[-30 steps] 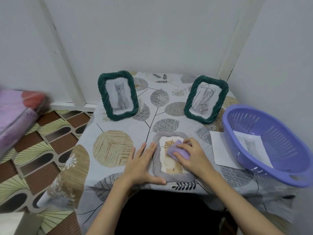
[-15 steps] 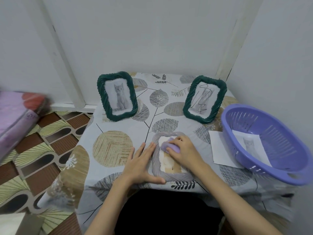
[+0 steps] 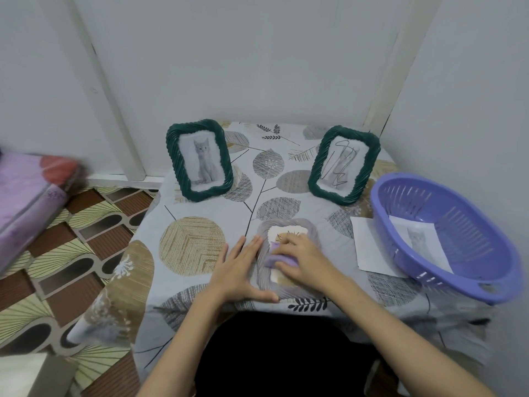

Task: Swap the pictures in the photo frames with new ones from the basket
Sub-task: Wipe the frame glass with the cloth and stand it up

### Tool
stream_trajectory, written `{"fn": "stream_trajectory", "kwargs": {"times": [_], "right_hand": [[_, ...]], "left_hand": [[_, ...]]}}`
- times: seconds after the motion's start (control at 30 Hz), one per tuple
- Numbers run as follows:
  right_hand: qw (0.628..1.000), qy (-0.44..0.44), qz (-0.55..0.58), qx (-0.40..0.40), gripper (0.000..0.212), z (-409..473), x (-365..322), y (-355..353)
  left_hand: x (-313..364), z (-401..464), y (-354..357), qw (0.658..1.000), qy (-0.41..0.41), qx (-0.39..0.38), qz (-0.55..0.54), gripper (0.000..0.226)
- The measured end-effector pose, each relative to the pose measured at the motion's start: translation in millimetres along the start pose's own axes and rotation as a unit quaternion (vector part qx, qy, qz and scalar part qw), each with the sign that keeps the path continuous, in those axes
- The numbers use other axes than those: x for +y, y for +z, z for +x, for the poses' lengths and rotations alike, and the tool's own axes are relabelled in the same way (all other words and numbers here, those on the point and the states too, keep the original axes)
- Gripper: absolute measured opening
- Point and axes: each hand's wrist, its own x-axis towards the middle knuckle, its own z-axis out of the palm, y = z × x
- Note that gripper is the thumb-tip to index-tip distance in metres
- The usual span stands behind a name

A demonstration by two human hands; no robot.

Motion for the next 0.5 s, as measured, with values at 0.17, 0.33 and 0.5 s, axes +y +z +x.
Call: {"fn": "stream_trajectory", "kwargs": {"times": [0.17,0.33,0.5], "right_hand": [[0.999,-0.006,-0.005,-0.052,0.02,-36,26,-25],[0.998,0.041,-0.053,-0.015,0.028,-6,23,-20],[0.999,-0.007,-0.004,-0.038,0.022,-47,27,-21]], "left_hand": [[-1,1,0,1.0,0.004,-0.005,0.006,0.13],[-2,1,0,1.0,0.005,0.0,0.006,0.136],[-1,1,0,1.0,0.003,0.005,-0.006,0.136]]}}
